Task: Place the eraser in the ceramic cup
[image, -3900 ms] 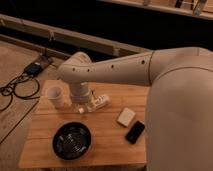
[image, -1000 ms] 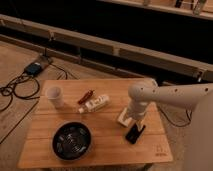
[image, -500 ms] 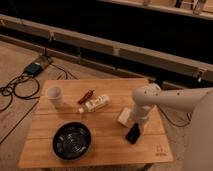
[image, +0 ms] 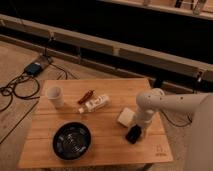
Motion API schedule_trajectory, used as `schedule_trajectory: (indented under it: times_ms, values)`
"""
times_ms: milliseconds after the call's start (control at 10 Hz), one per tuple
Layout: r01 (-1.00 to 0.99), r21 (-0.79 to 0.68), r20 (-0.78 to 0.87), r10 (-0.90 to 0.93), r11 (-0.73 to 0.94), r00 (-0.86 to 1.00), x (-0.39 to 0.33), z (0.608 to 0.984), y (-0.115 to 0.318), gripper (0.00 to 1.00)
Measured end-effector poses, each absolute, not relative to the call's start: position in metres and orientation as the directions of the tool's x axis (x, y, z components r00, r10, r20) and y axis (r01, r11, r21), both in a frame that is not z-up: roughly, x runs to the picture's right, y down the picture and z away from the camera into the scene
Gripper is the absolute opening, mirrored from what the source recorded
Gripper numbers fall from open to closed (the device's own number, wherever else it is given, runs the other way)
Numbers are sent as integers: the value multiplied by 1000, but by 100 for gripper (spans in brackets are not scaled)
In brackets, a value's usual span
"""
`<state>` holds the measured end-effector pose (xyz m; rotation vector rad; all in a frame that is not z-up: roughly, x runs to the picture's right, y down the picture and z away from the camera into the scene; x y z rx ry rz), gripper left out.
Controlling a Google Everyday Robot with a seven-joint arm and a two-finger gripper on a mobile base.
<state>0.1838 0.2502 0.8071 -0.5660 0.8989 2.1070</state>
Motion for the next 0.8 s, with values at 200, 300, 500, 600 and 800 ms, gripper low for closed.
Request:
schedule_trajectory:
  times_ms: [200, 300, 500, 600, 800]
  values:
    - [-794, 401, -640, 479, -458, -600, 183, 811, 250, 37]
    - [-796, 398, -642, 481, -457, -597, 183, 811, 250, 27]
    - [-799, 388, -640, 489, -460, -593, 183, 813, 248, 10]
    - [-803, 368, -629, 511, -468, -586, 183, 814, 238, 1]
    - [-823, 320, -605, 567, -470, -559, 178, 810, 214, 0]
